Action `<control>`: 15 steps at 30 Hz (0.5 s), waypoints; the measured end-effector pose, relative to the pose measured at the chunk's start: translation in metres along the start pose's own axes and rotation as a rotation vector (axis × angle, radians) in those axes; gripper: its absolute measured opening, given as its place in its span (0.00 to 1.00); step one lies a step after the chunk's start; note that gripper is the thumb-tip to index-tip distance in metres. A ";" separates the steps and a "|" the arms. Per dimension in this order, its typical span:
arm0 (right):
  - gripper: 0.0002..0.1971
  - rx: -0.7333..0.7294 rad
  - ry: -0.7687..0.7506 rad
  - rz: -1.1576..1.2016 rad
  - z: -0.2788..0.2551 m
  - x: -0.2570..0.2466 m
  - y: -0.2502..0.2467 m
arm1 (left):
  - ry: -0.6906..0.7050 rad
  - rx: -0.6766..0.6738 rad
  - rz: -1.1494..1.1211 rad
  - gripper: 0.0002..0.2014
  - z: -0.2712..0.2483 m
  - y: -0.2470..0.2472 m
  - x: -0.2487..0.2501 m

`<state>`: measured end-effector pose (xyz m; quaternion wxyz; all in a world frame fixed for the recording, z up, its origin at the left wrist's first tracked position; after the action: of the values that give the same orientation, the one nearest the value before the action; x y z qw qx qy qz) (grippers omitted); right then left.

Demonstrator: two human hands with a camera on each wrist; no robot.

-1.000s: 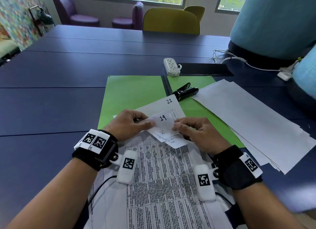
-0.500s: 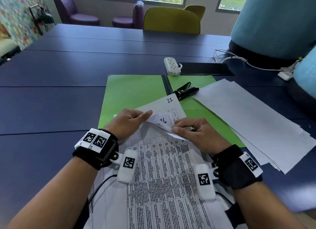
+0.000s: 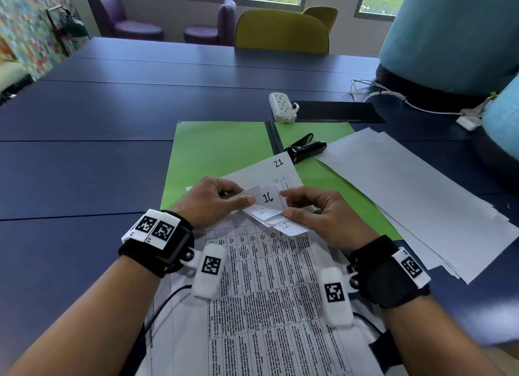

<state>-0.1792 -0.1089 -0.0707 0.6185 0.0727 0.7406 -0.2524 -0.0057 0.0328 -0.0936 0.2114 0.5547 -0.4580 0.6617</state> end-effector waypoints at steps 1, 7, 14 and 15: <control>0.12 -0.003 0.005 0.012 0.000 0.000 0.000 | 0.003 -0.003 0.006 0.10 0.000 0.000 0.001; 0.07 -0.056 0.005 0.001 -0.001 -0.004 0.004 | 0.030 0.031 0.010 0.11 0.001 0.000 0.001; 0.06 -0.089 0.010 -0.069 0.000 -0.003 0.007 | 0.057 0.056 0.016 0.15 0.001 0.001 0.003; 0.06 -0.092 0.010 -0.082 -0.001 -0.003 0.007 | 0.057 0.061 0.022 0.15 0.001 0.001 0.002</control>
<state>-0.1762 -0.1022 -0.0692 0.6066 0.0151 0.7570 -0.2426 -0.0063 0.0311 -0.0921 0.2001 0.5366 -0.4377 0.6931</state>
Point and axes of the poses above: each hand's wrist, its own z-axis towards the middle knuckle, its own y-axis out of the palm, x = y × z, the point moved 6 cm from there along z, towards the middle knuckle, and after that the axes turned 6 degrees about y, right-handed, at the moved point
